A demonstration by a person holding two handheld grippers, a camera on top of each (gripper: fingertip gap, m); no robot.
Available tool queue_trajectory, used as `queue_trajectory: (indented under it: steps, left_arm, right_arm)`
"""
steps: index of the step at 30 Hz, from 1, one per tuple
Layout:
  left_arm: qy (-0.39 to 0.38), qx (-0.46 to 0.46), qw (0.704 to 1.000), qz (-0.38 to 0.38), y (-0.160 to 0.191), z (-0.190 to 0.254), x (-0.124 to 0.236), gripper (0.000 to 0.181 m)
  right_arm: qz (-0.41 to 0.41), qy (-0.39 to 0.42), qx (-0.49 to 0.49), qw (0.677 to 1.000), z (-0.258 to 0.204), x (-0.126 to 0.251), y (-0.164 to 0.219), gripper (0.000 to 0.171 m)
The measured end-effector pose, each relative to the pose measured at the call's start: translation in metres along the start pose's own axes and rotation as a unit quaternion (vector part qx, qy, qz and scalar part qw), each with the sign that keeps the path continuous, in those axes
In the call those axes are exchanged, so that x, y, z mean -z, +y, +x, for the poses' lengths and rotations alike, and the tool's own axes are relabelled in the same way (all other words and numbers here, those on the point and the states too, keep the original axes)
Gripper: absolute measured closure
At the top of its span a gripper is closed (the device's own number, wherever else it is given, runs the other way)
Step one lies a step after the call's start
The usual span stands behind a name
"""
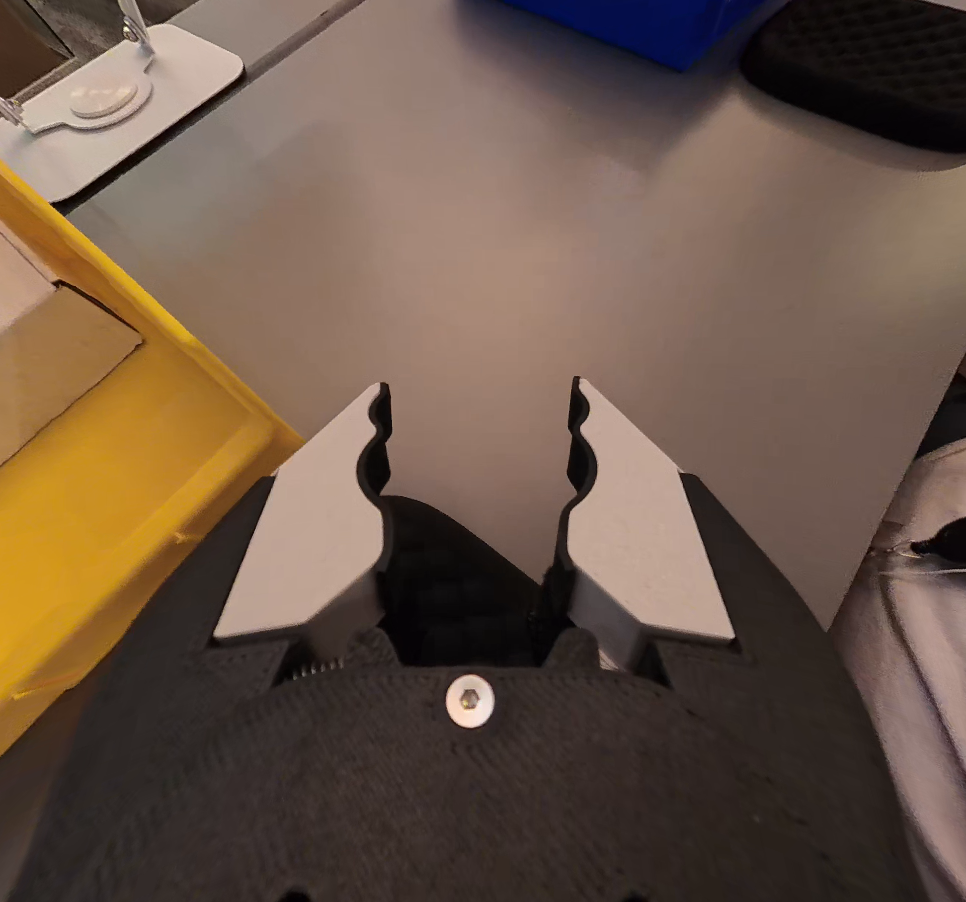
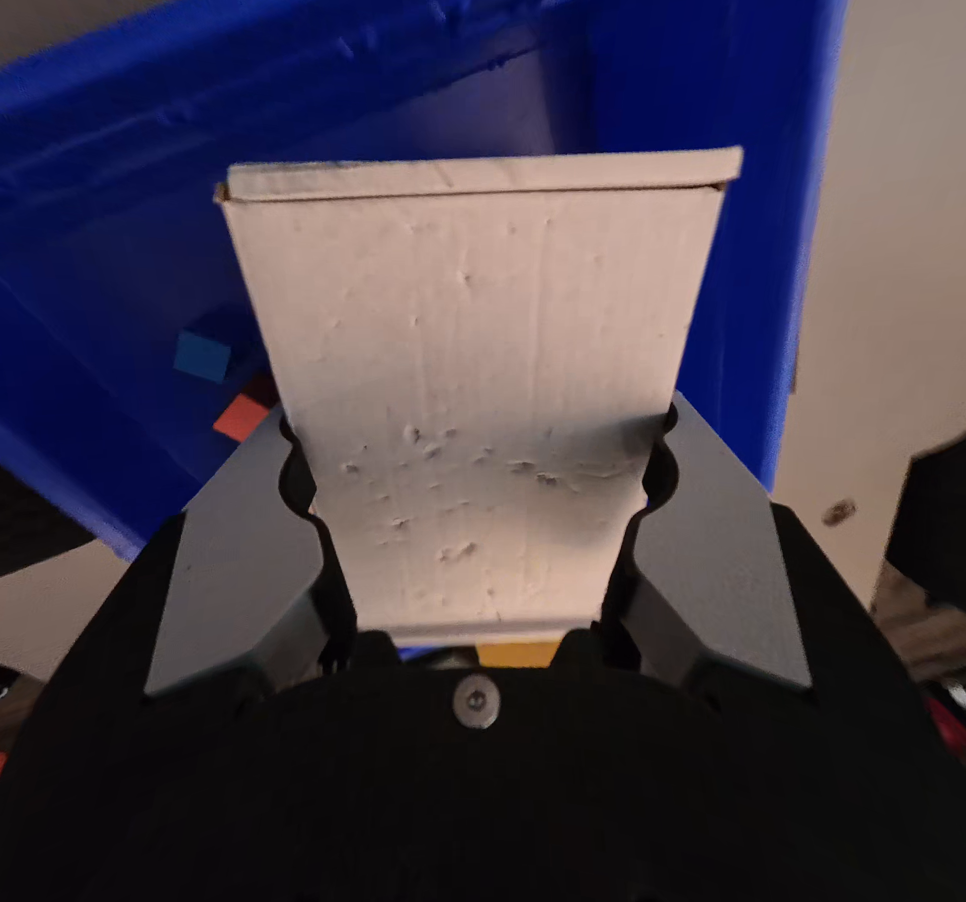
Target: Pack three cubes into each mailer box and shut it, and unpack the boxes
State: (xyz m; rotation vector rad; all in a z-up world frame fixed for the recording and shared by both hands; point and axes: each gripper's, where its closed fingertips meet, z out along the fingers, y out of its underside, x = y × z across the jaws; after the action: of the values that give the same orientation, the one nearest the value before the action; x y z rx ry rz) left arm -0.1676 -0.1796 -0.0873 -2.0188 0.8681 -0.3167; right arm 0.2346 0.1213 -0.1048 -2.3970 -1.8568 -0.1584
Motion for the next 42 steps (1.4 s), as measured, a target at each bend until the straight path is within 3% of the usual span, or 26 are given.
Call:
queue_trajectory:
  steps: [1,13,23,27,30,33,38,41,42]
  left_arm:
    - [-0.002,-0.002,1.000,-0.002,-0.001,-0.001,-0.001,0.114]
    - [0.003,-0.034,0.999,-0.012,-0.024,0.008,-0.021,0.115]
    - [0.000,-0.032,0.999,-0.012,-0.023,0.008,-0.025,0.114]
    - [-0.006,-0.023,1.000,-0.003,-0.022,0.004,-0.020,0.114]
    - [-0.014,-0.013,1.000,0.003,-0.020,-0.003,-0.015,0.115]
    - [-0.020,0.001,1.000,0.011,-0.016,-0.010,-0.008,0.116]
    - [-0.028,0.007,0.999,0.015,-0.014,-0.018,0.002,0.116]
    - [-0.029,0.006,0.999,0.023,-0.017,-0.019,0.005,0.117]
    - [-0.029,0.006,0.999,0.026,-0.018,-0.019,0.006,0.117]
  right_arm:
    - [0.013,-0.009,0.009,1.000,-0.001,-0.007,-0.005,0.042]
    - [-0.014,0.012,0.121,0.992,0.002,-0.053,-0.013,0.041]
    - [-0.020,0.086,0.125,0.988,0.022,-0.042,-0.007,0.045]
    - [0.033,0.121,0.098,0.987,0.022,-0.019,-0.011,0.046]
    - [0.120,0.187,0.023,0.975,0.029,0.017,-0.010,0.056]
    - [0.176,0.211,-0.151,0.950,0.031,0.040,0.028,0.062]
    - [0.149,0.168,-0.335,0.915,0.003,0.018,0.106,0.072]
    - [0.141,0.107,-0.395,0.901,-0.017,-0.002,0.123,0.087]
    - [0.151,0.074,-0.410,0.897,-0.024,-0.007,0.120,0.100]
